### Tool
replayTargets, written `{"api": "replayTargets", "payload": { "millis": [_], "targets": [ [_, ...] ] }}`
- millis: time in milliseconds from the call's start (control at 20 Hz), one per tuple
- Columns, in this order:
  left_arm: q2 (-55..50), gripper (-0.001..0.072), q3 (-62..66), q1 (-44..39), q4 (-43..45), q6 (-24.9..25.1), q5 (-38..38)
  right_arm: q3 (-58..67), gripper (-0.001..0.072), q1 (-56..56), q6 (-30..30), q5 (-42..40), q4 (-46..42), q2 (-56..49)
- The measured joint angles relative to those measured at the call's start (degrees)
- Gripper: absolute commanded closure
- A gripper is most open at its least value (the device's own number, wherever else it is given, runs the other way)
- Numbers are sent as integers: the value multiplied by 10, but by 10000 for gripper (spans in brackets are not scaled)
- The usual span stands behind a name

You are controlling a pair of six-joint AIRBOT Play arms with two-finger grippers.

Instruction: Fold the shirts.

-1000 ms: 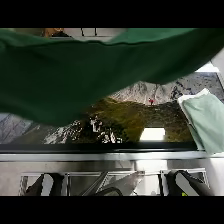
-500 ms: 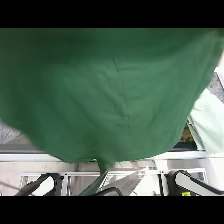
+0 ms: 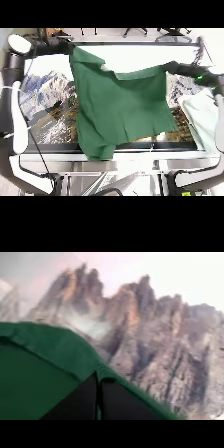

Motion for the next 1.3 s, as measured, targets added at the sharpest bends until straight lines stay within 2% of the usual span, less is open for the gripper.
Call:
{"api": "replayTargets", "payload": {
  "millis": [150, 200, 250, 300, 350, 500, 650, 750, 850, 1000, 1150, 1300],
  "targets": [
    [-55, 687, 1, 15, -13, 5, 21, -6, 681, 21, -9, -60, 0, -56],
    [-64, 683, -5, 20, -26, 7, 29, -7, 539, 25, -12, -71, 0, -70],
    [-70, 428, -12, 24, -38, 9, 31, -8, 382, 27, -13, -78, 0, -79],
    [-76, -9, -17, 28, -47, 9, 25, -9, 362, 28, -14, -80, -2, -86],
    [-79, 35, -19, 34, -51, 8, 8, -9, 363, 26, -15, -80, -3, -89],
    [-81, 36, -5, 61, -63, -24, -79, -9, 363, -1, -6, -41, -36, -82],
    [-61, 37, -19, 102, -66, -70, -197, -9, 374, -52, 46, 37, -113, -65],
    [-28, 37, -81, 125, -66, -95, -267, -10, 374, -89, 66, 102, -143, -59],
    [21, 37, -181, 141, -61, -110, -300, -14, 374, -121, 78, 164, -162, -55],
    [106, 37, -372, 152, -33, -121, -291, -26, 374, -155, 81, 219, -174, -53],
    [183, 37, -563, 161, -22, -127, -238, -37, 374, -170, 71, 244, -177, -52],
    [230, 37, -695, 162, -31, -129, -179, -41, 374, -176, 56, 251, -161, -52]
  ]
}}
